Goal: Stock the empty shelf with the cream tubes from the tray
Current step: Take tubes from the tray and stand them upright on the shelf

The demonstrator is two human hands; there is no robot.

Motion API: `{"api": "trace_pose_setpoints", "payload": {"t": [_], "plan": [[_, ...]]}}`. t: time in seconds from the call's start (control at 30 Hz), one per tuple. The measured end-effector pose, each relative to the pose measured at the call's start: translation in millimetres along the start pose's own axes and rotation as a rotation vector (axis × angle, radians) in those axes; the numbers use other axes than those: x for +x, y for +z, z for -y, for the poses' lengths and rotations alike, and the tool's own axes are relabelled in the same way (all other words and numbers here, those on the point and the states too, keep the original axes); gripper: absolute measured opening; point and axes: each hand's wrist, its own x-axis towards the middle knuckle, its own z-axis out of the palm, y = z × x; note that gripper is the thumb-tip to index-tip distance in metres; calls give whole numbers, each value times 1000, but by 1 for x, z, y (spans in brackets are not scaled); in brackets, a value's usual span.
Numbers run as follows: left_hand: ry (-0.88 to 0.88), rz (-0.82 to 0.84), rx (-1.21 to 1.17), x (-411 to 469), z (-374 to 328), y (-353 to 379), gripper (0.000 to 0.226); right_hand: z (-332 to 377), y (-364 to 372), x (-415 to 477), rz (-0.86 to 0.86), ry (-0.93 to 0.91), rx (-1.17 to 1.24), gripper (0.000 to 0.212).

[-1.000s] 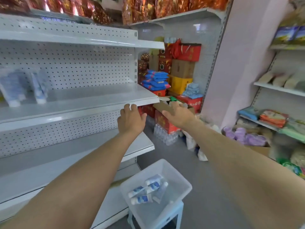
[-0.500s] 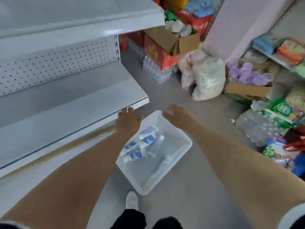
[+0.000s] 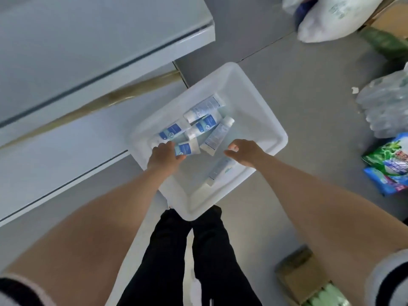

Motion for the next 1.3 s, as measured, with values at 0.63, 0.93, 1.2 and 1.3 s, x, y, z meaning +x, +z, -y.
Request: {"api": "trace_pose_setpoints", "payload": {"t": [0.63,0.93,1.2,1.3], "plan": [[-215,236,94,33,1,50,60,-12,38,77,366,-91,-328,44],[-494,355,-922,-36,-12,6,42,-10,2,17,311,71,6,45],[-359,456,-1501,-109,-8,-44,40,7,-19,-49,219,131,684,29],[-371,414,-1650,-135,0,-61,38,33,-19,-90,220,112,908,29]]}}
